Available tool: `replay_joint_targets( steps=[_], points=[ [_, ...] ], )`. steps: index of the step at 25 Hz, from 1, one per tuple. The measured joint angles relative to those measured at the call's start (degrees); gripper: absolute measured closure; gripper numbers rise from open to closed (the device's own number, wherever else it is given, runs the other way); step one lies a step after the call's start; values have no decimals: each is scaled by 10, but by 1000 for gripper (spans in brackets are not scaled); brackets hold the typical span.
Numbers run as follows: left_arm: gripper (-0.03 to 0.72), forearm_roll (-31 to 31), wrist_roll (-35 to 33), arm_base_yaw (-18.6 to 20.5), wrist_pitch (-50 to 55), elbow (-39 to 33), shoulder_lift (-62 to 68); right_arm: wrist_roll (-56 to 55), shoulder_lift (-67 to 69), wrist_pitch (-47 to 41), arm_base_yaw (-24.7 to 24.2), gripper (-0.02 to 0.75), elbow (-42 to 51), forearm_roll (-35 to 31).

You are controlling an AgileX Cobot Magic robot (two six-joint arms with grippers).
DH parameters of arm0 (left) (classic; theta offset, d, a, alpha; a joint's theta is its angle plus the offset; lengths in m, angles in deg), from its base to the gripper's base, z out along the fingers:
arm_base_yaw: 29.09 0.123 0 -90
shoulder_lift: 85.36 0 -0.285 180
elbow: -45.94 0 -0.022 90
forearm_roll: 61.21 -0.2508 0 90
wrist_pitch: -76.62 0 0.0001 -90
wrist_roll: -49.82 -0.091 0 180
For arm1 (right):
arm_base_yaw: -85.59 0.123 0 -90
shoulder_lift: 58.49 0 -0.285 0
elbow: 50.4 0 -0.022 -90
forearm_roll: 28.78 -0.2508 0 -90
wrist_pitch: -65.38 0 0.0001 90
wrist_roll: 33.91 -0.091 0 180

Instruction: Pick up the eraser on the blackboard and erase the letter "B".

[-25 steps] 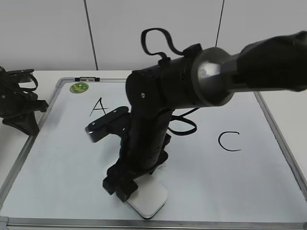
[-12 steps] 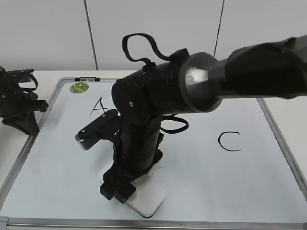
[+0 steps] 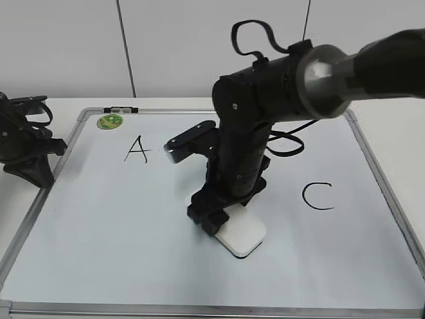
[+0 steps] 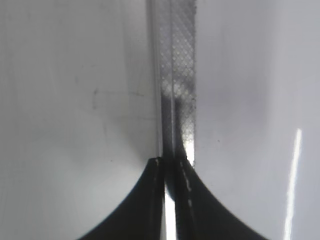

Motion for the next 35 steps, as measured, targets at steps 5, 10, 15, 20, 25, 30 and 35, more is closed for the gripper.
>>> replay_joint_targets(
  steps=[5, 10, 15, 20, 25, 30, 35],
  points=[
    [677, 0, 0, 0, 0, 0, 0, -6, 0, -2, -48, 192, -4, 33],
    [675, 0, 0, 0, 0, 0, 0, -9, 0, -23, -64, 192, -19, 55],
    [674, 0, 0, 0, 0, 0, 0, -9, -11, -53, -65, 192, -64, 67],
    [673, 0, 0, 0, 0, 0, 0, -9, -45, -88, -76, 192, -98, 83],
    [673, -1, 0, 0, 0, 0, 0, -9, -56, -119, -127, 192, -100, 76],
    [673, -1, 0, 0, 0, 0, 0, -9, -66, -136, -195, 192, -100, 58],
    [673, -1, 0, 0, -1, 0, 0, -9, -68, -150, -280, 192, -100, 28]
  ],
)
